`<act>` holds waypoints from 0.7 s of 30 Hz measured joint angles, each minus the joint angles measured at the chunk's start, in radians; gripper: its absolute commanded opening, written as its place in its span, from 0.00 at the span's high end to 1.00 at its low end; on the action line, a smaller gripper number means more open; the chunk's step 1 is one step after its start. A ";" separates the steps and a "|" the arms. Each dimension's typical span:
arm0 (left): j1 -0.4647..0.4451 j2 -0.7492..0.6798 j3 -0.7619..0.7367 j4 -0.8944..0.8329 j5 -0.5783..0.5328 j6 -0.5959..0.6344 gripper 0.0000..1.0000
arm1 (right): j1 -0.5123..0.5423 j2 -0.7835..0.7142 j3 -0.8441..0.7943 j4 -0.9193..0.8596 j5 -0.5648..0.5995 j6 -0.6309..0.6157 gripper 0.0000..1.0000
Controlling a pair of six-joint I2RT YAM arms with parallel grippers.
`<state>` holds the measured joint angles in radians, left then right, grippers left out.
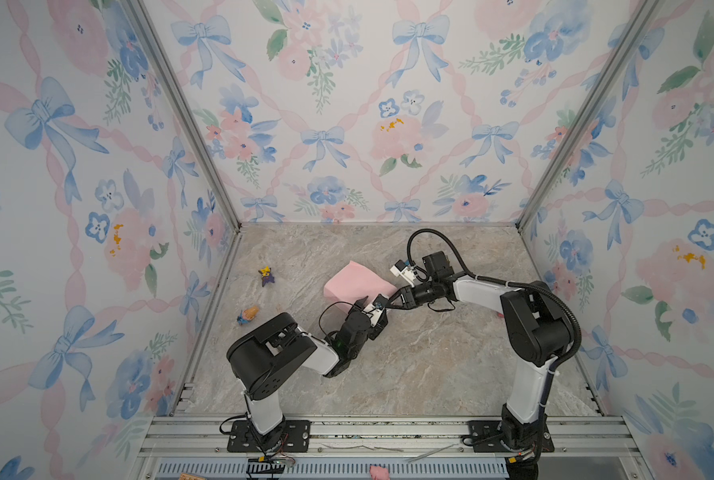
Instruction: Wrap the gift box in paper
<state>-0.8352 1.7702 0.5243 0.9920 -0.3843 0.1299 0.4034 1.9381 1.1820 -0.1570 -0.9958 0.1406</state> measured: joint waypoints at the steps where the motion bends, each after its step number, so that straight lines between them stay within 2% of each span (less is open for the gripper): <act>1: 0.000 0.000 0.000 0.000 0.000 0.000 0.32 | -0.004 -0.003 -0.006 0.006 -0.002 0.007 0.73; 12: 0.000 0.000 -0.003 0.005 0.000 0.000 0.32 | -0.036 -0.049 -0.080 0.110 -0.033 0.084 0.71; 18: 0.000 0.000 -0.003 0.005 0.000 0.000 0.32 | -0.034 -0.049 -0.081 0.125 -0.051 0.096 0.88; 21: 0.000 0.000 -0.003 0.005 -0.001 0.000 0.35 | -0.034 -0.049 -0.086 0.129 -0.056 0.097 0.90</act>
<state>-0.8349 1.7702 0.5217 0.9974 -0.3855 0.1303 0.3695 1.8889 1.0962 -0.0284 -1.0515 0.2375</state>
